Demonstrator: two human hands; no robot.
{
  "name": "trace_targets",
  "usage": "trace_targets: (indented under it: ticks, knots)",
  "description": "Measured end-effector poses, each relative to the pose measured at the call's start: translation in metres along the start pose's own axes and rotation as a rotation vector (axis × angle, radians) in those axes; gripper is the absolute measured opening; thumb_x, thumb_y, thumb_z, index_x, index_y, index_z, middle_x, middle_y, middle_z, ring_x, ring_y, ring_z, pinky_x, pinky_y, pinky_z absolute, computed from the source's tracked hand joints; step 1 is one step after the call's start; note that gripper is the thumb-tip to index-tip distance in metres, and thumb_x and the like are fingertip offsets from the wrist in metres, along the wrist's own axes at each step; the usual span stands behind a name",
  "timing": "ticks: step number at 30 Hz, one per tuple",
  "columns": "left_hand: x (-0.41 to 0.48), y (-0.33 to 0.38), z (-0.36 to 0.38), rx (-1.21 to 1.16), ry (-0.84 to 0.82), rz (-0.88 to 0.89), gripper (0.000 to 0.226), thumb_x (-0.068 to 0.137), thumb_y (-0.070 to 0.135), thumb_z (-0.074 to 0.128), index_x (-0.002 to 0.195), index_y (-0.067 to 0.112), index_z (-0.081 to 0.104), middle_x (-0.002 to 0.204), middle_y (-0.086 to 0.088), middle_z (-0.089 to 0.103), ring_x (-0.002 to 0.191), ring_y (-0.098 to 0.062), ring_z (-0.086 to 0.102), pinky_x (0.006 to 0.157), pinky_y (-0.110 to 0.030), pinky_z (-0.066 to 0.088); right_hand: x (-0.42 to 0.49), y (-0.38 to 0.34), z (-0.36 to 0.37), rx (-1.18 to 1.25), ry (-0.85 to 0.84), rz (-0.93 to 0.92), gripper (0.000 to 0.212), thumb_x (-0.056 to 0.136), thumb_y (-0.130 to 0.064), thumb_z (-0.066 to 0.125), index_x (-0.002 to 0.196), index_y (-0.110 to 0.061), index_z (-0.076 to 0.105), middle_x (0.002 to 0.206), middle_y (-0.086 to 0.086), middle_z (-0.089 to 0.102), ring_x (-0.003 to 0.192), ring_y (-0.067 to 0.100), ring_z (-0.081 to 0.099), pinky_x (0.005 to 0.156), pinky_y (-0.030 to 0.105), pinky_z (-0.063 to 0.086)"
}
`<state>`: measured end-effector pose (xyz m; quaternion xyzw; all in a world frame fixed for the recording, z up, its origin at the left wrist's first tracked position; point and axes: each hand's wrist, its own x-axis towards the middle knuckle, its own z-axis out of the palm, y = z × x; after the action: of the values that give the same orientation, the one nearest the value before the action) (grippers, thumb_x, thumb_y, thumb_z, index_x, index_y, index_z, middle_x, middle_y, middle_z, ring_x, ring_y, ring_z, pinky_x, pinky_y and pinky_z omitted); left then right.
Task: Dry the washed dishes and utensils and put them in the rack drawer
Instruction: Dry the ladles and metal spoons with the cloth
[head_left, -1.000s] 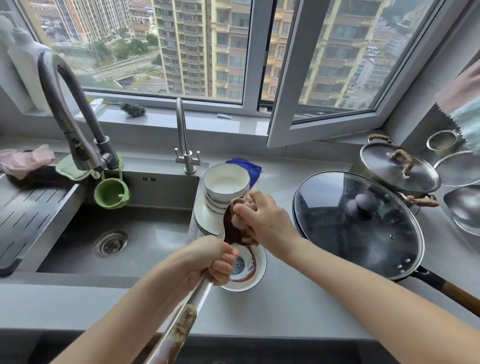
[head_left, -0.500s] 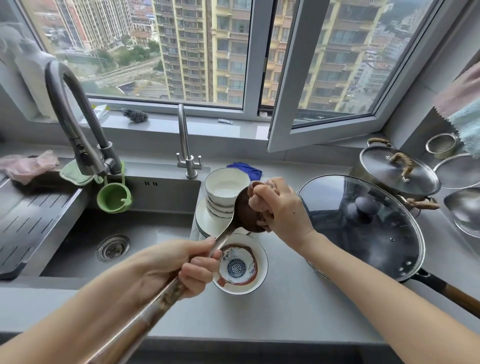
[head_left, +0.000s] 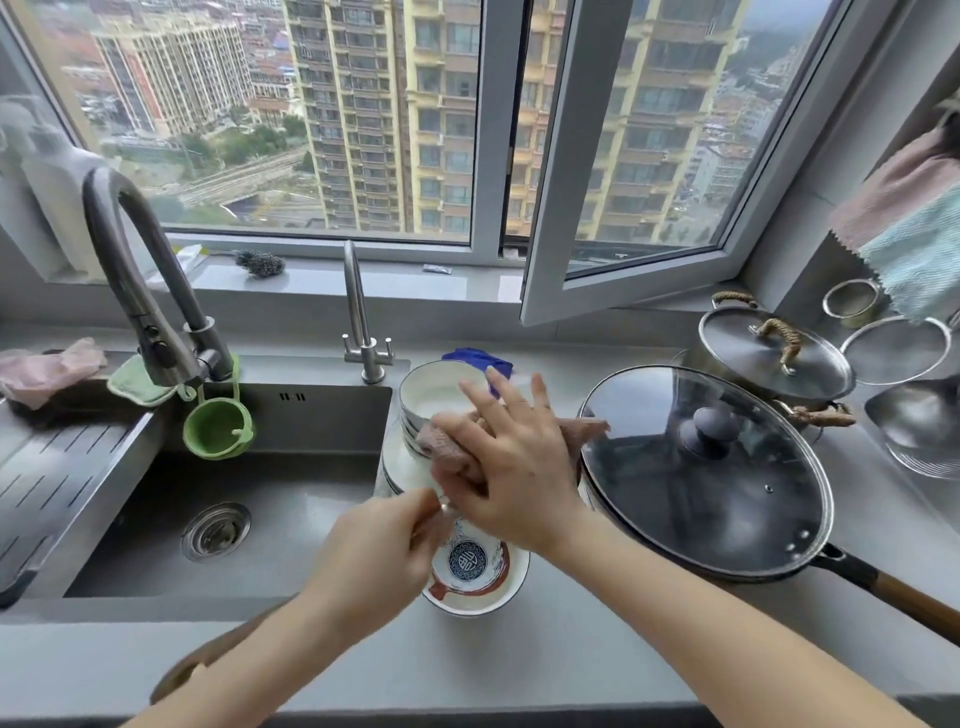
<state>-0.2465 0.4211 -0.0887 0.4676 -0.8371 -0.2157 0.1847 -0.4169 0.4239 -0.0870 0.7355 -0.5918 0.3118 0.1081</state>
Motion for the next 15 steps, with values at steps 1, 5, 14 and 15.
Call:
trace_targets:
  ticks: [1,5,14,15]
  knots:
    - [-0.003,0.001,0.005,0.024,0.012,0.01,0.027,0.085,0.041,0.048,0.071,0.019,0.052,0.058,0.001,0.057,0.062,-0.025,0.052,0.052,-0.032,0.03,0.003,0.002,0.008,-0.043,-0.035,0.038,0.029,0.079,-0.047,0.054,0.095,-0.027,0.066,0.106,0.002,0.069,0.103,0.028,0.061,0.1,0.049,0.037]
    - [-0.005,-0.003,0.016,0.009,0.029,-0.03,0.026,0.087,0.042,0.051,0.076,0.019,0.053,0.052,0.011,0.045,0.059,-0.015,0.045,0.05,-0.021,0.03,0.003,0.014,0.016,-0.113,-0.084,0.183,0.032,0.074,-0.052,0.049,0.073,-0.025,0.065,0.069,-0.006,0.063,0.066,0.02,0.057,0.062,0.027,0.037]
    - [-0.009,0.002,0.005,-0.23,-0.136,-0.095,0.03,0.087,0.025,0.064,0.063,0.027,0.047,0.046,0.031,0.052,0.053,0.008,0.051,0.05,-0.012,0.032,0.024,0.064,-0.003,0.828,-0.217,0.966,0.025,0.081,-0.036,0.062,0.08,-0.013,0.07,0.076,0.008,0.071,0.074,0.023,0.065,0.074,0.036,0.053]
    - [-0.01,0.001,0.005,-0.256,-0.15,-0.105,0.029,0.087,0.025,0.065,0.063,0.027,0.048,0.045,0.029,0.052,0.051,0.004,0.05,0.048,-0.013,0.03,0.022,0.07,-0.001,0.905,-0.249,1.019,0.021,0.082,-0.033,0.063,0.081,-0.013,0.07,0.077,0.01,0.07,0.074,0.024,0.065,0.076,0.038,0.053]
